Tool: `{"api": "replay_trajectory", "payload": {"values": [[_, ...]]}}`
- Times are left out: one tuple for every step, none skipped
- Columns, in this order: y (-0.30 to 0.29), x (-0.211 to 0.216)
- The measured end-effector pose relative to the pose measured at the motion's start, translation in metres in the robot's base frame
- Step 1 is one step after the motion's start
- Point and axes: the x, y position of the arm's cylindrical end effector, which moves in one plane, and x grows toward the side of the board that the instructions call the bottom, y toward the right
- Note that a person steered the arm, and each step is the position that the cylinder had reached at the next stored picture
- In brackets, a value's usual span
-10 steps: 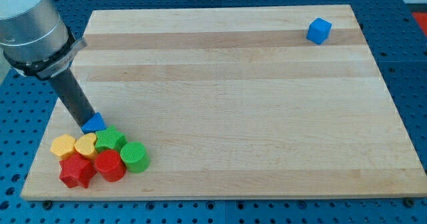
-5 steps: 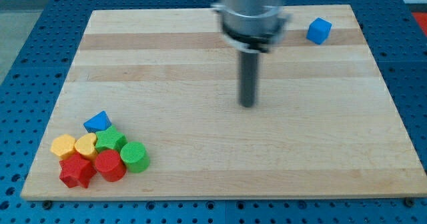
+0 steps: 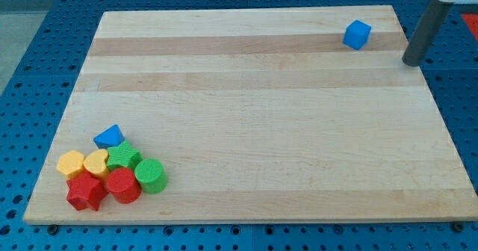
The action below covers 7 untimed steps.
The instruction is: Push the blue cube towards the top center
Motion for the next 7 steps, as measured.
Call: {"api": "replay_trajectory", "payload": {"values": [[-0.022, -0.021], [-0.025, -0.024], [-0.022, -0.042], [-0.023, -0.043], [-0.032, -0.050], [-0.045, -0.050], [-0.065, -0.050]]}}
